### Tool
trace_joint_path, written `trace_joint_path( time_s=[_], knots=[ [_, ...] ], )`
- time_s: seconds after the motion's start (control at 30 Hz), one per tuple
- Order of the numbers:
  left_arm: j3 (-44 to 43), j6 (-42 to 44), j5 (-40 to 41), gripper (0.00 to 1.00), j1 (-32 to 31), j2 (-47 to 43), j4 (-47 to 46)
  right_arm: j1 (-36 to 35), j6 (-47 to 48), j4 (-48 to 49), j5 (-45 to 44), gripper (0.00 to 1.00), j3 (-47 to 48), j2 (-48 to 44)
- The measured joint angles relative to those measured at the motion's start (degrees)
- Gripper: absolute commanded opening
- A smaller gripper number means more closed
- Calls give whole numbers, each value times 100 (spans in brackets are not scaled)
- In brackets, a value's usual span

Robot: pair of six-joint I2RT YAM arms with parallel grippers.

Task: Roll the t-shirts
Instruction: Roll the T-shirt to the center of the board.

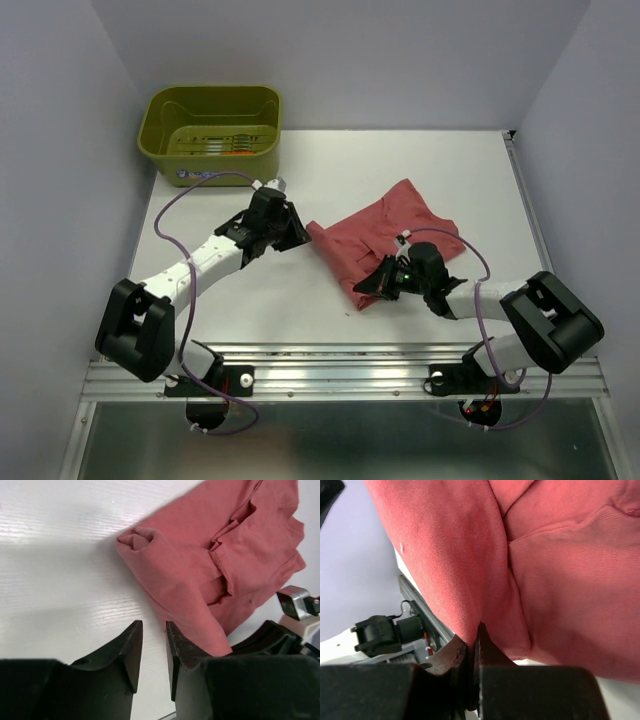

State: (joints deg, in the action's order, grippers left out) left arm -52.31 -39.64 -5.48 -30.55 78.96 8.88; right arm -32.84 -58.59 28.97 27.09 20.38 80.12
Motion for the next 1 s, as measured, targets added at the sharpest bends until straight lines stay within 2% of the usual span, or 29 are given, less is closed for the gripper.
trace_joint_path(
  time_s=[0.03, 0.1, 0.47, 1.0],
  knots=[
    [2, 7, -37, 16, -7, 4, -31, 37, -55, 72, 79, 1, -24, 37],
    [0, 2, -122, 0, -31, 44, -136, 146, -164, 243, 245, 1, -68, 140],
    [-120, 146, -667, 0, -238, 1010, -562, 313, -374, 675, 691, 1, -72, 544],
    [-780, 234, -925, 0, -240, 1849, -968, 483, -426, 898, 852, 1, -181, 656]
  ],
)
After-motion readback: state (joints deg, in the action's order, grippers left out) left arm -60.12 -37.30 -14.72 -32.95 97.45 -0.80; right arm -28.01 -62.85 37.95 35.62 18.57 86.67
